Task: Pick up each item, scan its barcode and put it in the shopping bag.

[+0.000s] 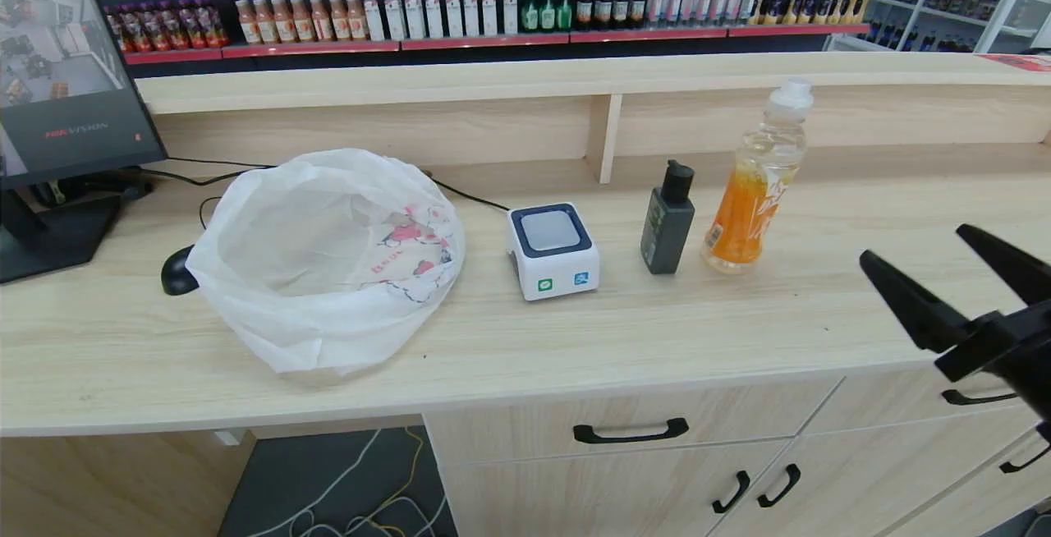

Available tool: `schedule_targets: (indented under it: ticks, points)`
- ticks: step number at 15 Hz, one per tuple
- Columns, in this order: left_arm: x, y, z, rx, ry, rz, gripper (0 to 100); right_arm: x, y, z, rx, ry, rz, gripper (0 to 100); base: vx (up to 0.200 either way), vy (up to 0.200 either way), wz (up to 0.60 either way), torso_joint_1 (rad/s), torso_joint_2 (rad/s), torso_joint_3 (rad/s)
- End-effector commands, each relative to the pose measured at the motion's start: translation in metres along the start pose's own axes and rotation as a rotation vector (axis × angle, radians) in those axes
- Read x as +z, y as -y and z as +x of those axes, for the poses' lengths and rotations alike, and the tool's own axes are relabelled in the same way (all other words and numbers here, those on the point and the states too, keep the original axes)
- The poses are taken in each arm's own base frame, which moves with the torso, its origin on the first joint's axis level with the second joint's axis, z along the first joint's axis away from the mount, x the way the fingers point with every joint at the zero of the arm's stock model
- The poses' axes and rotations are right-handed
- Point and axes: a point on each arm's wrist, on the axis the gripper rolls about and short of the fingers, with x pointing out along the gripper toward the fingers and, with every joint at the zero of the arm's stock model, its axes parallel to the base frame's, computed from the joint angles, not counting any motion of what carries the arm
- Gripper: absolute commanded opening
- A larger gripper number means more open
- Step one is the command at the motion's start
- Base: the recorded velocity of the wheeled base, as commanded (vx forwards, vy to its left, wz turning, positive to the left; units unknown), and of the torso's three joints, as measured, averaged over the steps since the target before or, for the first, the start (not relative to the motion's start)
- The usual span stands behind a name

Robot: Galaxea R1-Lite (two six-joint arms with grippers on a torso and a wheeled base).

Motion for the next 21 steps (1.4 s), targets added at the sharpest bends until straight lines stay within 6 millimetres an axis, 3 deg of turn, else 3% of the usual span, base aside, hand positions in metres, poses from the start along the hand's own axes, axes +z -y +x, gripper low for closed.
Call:
schedule_targets:
  ticks: [1, 4, 7, 11, 14, 16, 21]
  points:
    - [0.0, 0.0, 0.0, 0.001, 0.0, -0.001, 100, -0.026, -0.014, 0.001, 0.045, -0.134, 0.022, 100, 0.0, 0.0, 0.0, 0.0, 0.0, 0.0]
    - [0.0, 0.0, 0.0, 0.001, 0.0, -0.001, 100, -0.032, -0.017, 0.008, 0.022, -0.162, 0.037, 100, 0.0, 0.0, 0.0, 0.0, 0.0, 0.0]
    - [0.0, 0.0, 0.0, 0.001, 0.0, -0.004, 100, -0.03, -0.016, 0.03, 0.006, -0.123, 0.031, 100, 0.0, 0.0, 0.0, 0.0, 0.0, 0.0]
    - [0.0, 0.0, 0.0, 0.001, 0.0, -0.004, 100, -0.039, -0.024, 0.026, 0.009, -0.177, 0.056, 100, 0.0, 0.0, 0.0, 0.0, 0.0, 0.0]
    - [0.0, 0.0, 0.0, 0.001, 0.0, -0.002, 100, -0.028, -0.023, 0.059, -0.016, -0.077, 0.058, 100, 0.0, 0.0, 0.0, 0.0, 0.0, 0.0]
    - [0.0, 0.0, 0.0, 0.001, 0.0, -0.002, 100, -0.031, -0.024, 0.068, -0.018, -0.081, 0.057, 100, 0.0, 0.0, 0.0, 0.0, 0.0, 0.0]
    - [0.0, 0.0, 0.0, 0.001, 0.0, -0.001, 100, -0.039, -0.027, 0.119, -0.022, -0.021, 0.04, 100, 0.0, 0.0, 0.0, 0.0, 0.0, 0.0]
